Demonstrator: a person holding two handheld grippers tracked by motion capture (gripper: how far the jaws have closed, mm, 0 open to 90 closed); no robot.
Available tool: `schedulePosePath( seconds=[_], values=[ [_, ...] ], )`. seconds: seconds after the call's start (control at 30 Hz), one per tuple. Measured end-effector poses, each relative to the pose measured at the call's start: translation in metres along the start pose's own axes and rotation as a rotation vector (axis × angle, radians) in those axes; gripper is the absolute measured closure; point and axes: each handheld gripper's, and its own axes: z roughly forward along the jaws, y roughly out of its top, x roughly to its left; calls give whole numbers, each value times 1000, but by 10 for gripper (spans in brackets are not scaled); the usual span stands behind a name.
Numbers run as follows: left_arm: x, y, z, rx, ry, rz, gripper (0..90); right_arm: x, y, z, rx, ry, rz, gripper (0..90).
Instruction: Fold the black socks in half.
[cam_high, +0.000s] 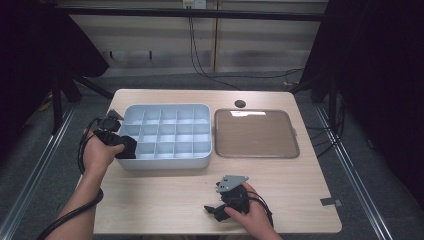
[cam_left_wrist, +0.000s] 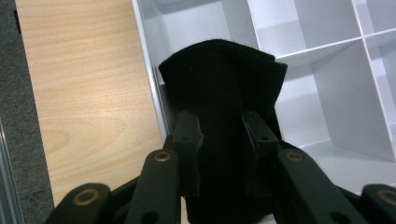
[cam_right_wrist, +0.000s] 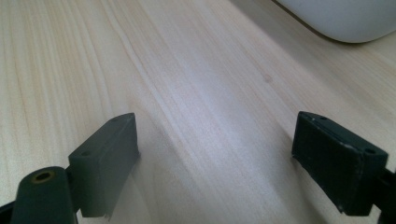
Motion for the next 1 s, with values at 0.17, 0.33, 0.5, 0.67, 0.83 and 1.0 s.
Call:
schedulePosePath(
  seconds=[0.17, 0.33, 0.5, 0.67, 0.83, 1.0],
  values=[
    [-1, 0, 0, -2, 4, 4, 707, 0, 0, 0, 0, 0, 0, 138],
    [-1, 0, 0, -1, 2, 6, 702, 0, 0, 0, 0, 0, 0, 138],
    [1, -1, -1, -10, -12, -4, 680, 0, 0, 0, -1, 0, -2, 138],
    [4, 0, -5, -10, -28, -8, 664, 0, 0, 0, -1, 0, -2, 138],
    [4, 2, -11, -18, -32, -7, 631, 0, 0, 0, -3, -1, -4, 138],
    [4, 4, -16, -33, -37, -12, 601, 0, 0, 0, -3, -1, -4, 138]
  ],
)
